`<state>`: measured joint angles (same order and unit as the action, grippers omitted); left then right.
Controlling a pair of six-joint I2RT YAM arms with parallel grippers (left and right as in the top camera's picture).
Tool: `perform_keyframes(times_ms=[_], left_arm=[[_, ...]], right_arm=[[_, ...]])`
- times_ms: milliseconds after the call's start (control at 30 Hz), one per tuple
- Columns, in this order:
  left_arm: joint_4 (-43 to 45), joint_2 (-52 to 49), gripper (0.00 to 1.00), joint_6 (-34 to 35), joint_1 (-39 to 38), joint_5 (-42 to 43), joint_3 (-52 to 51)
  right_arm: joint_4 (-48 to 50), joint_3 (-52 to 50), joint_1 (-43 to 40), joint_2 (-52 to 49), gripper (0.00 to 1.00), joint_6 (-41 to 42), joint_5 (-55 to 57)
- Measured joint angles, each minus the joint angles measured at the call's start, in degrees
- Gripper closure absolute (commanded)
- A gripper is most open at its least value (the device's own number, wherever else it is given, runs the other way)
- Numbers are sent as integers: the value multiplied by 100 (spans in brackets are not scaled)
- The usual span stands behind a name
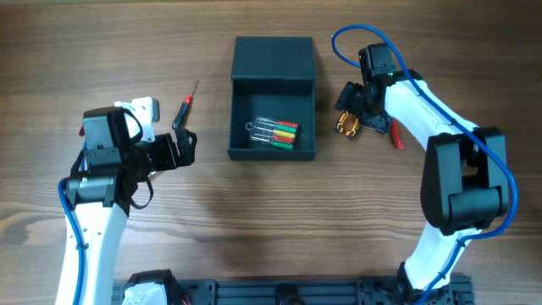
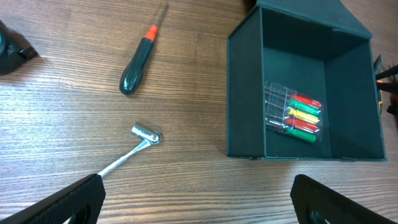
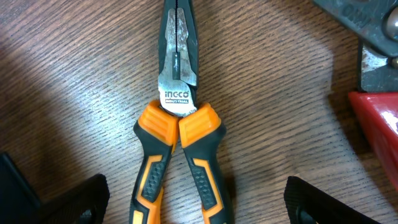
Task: Pack container
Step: 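Move the right gripper over the orange-black needle-nose pliers, then lower the right gripper and grasp the pliers by the handles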
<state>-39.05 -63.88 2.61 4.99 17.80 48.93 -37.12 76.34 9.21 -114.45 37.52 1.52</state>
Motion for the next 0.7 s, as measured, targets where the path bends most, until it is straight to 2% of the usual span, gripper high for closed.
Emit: perform_keyframes(times_ms=[233, 500, 700], left_arm=[[-26, 0, 0, 0, 0, 0, 0], [-44, 0, 0, 0, 0, 0, 0], [-46, 0, 0, 0, 0, 0, 0]], right_arm=[[-295, 243, 0, 0, 11, -212, 17], [-918, 1432, 0, 0, 11, -439, 129], [-1213, 1580, 0, -35, 9, -439, 179]])
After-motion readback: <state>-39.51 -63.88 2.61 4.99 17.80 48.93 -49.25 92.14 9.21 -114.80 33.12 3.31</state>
